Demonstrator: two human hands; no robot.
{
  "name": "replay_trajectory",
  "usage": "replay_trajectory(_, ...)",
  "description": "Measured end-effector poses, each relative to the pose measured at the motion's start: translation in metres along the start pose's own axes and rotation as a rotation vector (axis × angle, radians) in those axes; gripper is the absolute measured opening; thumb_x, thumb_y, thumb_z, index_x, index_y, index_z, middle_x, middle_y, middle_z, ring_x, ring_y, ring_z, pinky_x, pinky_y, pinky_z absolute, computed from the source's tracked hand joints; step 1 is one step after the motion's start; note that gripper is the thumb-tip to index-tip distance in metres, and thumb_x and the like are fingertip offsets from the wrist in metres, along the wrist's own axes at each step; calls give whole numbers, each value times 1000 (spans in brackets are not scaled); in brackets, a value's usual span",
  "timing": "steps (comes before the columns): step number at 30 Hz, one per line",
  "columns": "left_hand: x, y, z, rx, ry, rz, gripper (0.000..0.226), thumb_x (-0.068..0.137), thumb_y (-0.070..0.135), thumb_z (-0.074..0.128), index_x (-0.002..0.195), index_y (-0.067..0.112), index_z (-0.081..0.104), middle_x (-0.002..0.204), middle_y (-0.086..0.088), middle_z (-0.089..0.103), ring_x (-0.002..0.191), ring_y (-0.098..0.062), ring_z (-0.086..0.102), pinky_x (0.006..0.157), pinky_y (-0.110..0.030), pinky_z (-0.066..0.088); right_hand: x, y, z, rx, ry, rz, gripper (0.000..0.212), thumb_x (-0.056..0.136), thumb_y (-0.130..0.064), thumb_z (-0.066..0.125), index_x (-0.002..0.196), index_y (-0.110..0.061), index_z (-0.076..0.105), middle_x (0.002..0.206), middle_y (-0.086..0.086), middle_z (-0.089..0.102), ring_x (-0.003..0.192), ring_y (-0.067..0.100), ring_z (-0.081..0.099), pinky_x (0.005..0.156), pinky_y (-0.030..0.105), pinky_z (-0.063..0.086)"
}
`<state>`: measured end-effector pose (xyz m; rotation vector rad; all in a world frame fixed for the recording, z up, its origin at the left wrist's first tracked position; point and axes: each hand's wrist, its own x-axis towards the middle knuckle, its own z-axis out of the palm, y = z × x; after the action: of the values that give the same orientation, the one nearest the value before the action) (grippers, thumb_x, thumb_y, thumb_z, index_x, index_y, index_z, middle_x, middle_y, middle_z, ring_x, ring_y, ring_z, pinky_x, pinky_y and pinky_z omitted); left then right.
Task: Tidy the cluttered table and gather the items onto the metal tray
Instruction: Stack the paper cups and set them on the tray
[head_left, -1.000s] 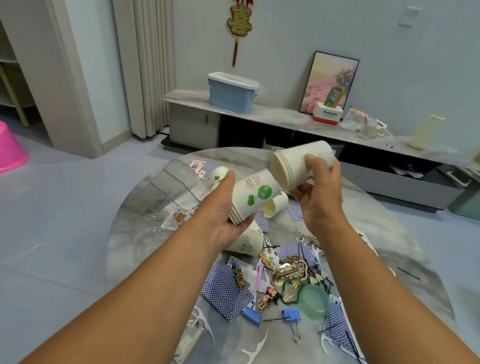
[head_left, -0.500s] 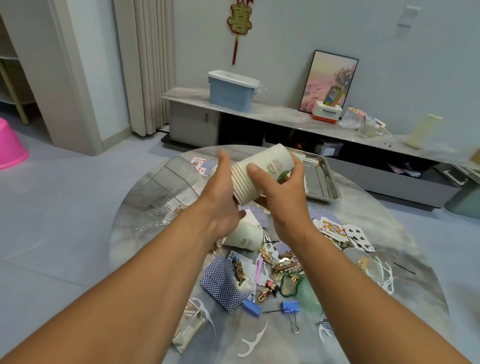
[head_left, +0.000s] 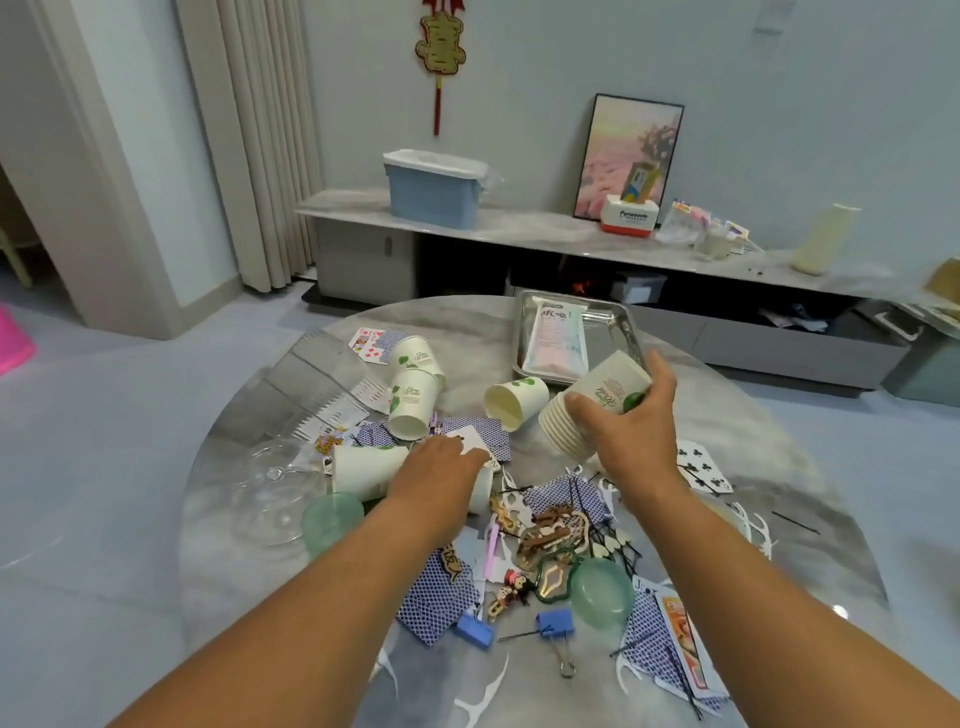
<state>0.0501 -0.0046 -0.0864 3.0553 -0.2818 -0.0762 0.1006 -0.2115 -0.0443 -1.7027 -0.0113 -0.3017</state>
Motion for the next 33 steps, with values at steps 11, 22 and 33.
replay_trajectory(11, 13, 19, -19, -1040, 204, -213, 85, 69, 28, 91, 141, 28, 45, 122, 9, 61, 98, -9, 65, 80, -30, 58, 3, -25, 2, 138, 10, -58, 98, 79, -21, 86, 154, -37, 24, 127, -11, 54, 109, 5, 62, 99, 39, 56)
replay_trajectory(22, 7, 37, -45, -1617, 176, -119, 106, 74, -2, 79, 151, 45, 24, 132, -2, 59, 113, -23, 66, 98, -47, 55, -7, -34, 24, -11, -171, -196, 88, 75, -26, 85, 145, -44, 34, 102, -30, 65, 93, -4, 67, 77, 13, 54)
replay_trajectory(33, 6, 31, -83, -2530, 230, -362, 68, 95, 60, 55, 133, 5, 60, 125, -21, 68, 112, -35, 68, 107, -44, 48, -23, -55, 59, 149, -302, -148, 50, 91, -51, 62, 137, -41, 46, 115, -13, 67, 106, 4, 66, 86, 21, 52)
